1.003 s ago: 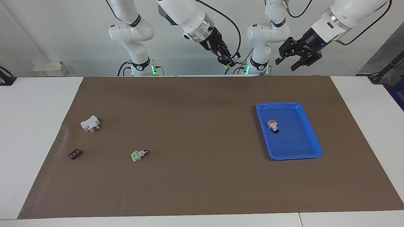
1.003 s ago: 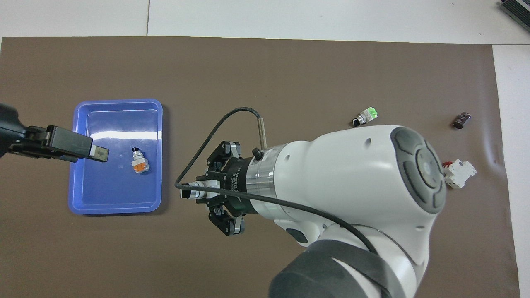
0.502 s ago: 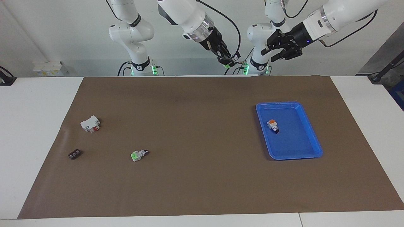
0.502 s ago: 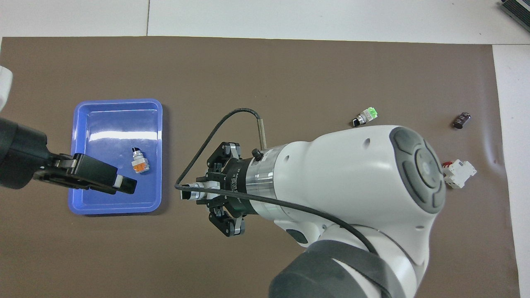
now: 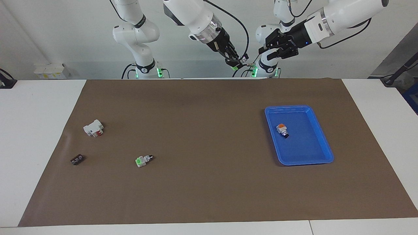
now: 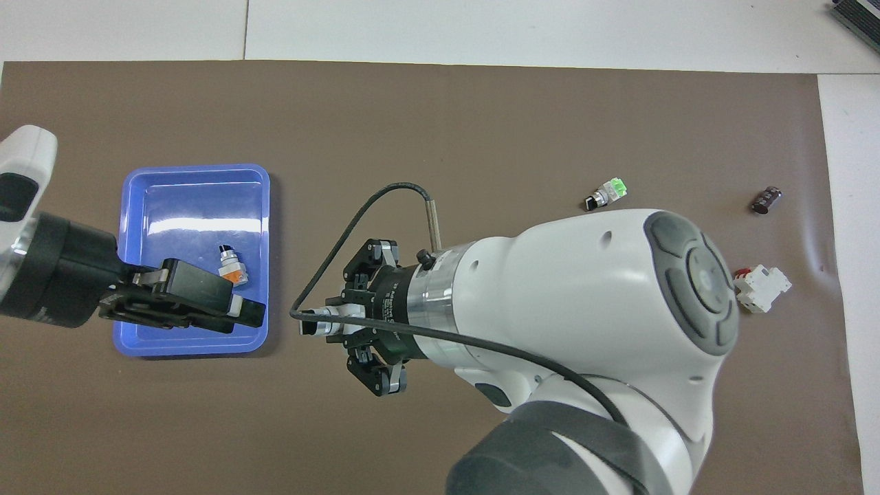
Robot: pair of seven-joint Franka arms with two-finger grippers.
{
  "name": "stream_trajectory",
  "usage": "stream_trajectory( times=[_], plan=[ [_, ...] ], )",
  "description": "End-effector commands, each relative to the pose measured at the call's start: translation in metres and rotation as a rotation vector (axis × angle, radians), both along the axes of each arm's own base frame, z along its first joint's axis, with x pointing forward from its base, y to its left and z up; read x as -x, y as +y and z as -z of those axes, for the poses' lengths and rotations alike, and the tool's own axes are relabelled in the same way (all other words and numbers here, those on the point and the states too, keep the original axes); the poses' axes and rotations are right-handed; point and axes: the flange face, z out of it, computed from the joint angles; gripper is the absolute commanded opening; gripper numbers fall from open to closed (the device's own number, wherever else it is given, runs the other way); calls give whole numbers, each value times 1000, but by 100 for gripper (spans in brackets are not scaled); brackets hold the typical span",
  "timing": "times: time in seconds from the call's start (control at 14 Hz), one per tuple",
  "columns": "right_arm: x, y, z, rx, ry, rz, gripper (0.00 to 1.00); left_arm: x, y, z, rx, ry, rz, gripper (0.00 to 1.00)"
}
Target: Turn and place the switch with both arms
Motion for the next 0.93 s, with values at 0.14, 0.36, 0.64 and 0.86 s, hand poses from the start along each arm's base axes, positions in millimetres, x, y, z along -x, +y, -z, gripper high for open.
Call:
stream_trajectory(
  times=[0.14,0.36,0.64,0.86],
  plan=[
    [3,-1,-2,15,-22,-23,0,21,-23,4,12,-4,-47,39],
    [3,-1,-3,16,-23,-24,0,36,-19,-1,43,-42,-98,38],
    [2,-2,-2,16,-26,-26,0,57,-23,2,49,-118,-158,38],
    [1,-3,-2,16,-27,-26,0,59,-36,6,51,-146,-200,38]
  ],
)
